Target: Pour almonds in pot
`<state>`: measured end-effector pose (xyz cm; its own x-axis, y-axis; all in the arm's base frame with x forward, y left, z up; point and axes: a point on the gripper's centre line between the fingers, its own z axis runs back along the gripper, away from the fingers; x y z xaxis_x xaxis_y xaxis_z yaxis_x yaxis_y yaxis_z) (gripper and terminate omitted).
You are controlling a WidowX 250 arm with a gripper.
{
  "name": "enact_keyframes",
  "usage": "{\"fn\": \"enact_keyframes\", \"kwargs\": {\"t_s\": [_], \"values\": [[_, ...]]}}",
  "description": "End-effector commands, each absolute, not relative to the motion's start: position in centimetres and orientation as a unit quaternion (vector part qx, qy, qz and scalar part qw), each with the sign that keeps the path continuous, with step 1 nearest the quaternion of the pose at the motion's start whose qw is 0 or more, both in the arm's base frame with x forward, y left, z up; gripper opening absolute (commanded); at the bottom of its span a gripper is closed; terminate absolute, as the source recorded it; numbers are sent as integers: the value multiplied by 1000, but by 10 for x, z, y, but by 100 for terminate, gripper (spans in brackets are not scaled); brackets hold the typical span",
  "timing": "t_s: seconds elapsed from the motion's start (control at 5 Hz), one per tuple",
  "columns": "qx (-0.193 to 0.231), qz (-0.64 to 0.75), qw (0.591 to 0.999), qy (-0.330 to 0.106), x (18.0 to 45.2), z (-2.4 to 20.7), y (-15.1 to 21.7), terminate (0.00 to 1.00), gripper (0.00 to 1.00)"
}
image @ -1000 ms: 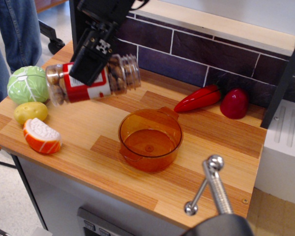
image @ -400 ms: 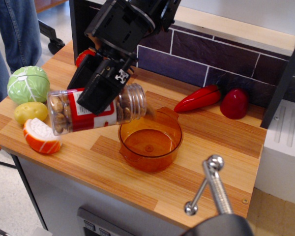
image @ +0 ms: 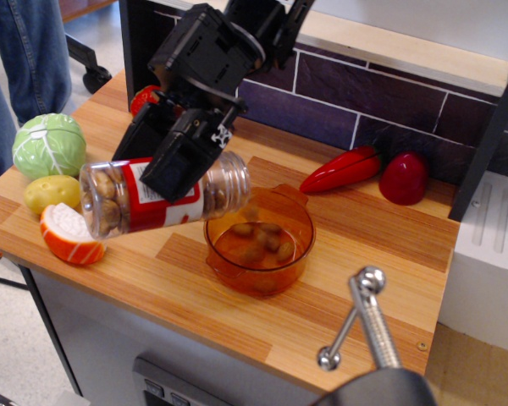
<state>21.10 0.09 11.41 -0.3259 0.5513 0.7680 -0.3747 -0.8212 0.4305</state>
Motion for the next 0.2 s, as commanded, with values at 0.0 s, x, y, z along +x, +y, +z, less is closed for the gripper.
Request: {"fn": "enact_keyframes", "kwargs": {"t_s": [0.0], "values": [[459,835,292,84,225,124,-7,100,0]]}}
